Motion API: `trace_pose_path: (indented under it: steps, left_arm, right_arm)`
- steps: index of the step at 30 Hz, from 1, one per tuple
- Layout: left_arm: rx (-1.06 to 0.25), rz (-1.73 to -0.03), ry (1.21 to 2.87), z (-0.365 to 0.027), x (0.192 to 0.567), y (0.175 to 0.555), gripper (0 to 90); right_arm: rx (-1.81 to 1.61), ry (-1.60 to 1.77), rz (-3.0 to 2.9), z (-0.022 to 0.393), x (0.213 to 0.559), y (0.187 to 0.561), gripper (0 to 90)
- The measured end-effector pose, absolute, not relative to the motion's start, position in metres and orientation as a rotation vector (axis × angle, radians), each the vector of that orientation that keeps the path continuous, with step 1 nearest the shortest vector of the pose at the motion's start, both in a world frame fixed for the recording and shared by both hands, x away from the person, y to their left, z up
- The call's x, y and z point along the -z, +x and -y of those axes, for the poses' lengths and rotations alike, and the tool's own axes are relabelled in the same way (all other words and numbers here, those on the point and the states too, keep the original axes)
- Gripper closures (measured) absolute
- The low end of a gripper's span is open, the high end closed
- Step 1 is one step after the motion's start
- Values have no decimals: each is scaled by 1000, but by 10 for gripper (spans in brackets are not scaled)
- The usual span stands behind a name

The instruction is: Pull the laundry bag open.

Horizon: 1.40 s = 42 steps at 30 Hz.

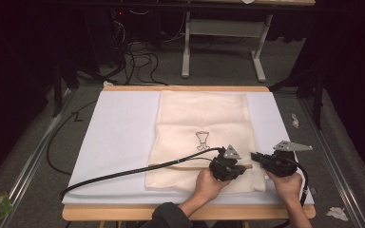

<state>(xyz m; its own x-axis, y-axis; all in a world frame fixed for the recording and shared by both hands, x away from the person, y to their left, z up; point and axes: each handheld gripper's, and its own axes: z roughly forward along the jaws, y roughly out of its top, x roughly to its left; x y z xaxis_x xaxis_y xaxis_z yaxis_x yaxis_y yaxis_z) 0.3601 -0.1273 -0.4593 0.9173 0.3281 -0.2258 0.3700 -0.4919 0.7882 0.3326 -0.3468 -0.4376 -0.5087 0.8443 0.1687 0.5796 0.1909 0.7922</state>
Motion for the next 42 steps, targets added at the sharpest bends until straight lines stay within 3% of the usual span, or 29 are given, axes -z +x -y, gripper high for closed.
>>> trace_pose_path:
  steps: [42]
  left_arm:
    - [-16, -489, 2147, 112, 457, 357, 868]
  right_arm:
    - [-1217, 1378, -2157, 350, 443, 333, 881]
